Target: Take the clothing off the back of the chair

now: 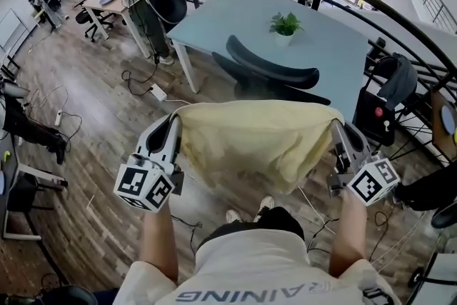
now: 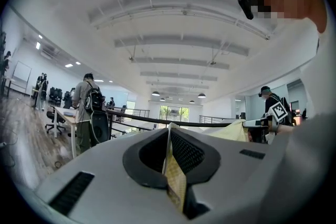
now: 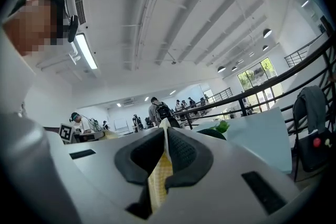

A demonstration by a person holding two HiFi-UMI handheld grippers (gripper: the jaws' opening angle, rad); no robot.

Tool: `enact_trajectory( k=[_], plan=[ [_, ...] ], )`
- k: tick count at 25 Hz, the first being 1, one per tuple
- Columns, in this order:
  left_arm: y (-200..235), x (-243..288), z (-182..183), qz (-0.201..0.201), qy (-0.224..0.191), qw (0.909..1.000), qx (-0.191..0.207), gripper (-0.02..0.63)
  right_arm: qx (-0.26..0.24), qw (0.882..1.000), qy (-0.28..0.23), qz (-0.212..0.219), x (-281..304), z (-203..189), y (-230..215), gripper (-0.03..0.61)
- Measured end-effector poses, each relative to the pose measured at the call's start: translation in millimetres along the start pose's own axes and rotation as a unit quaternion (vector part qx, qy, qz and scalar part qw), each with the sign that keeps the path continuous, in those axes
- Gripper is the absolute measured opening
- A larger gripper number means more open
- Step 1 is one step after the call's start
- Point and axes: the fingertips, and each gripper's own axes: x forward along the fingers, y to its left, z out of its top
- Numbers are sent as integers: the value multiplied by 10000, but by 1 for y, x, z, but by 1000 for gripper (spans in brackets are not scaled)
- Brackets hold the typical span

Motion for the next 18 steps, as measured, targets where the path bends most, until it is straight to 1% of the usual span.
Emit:
enact_trajectory(
  k=[5, 9, 13, 18],
  plan=[
    [-34, -17, 0, 201, 3, 9996, 182, 43, -44, 10000, -15, 28, -27, -1, -13, 35],
    [-65, -30, -2, 579, -61, 9974, 416, 43, -170, 9997, 2, 169, -51, -3, -25, 34],
    [-95, -40, -16, 956, -131, 9949, 291, 43, -407, 9987, 80, 292, -79, -5, -38, 34],
    [-132, -51, -31, 1034, -71, 9944, 209, 43, -394, 9983, 117, 423, -111, -4, -53, 34]
  ],
)
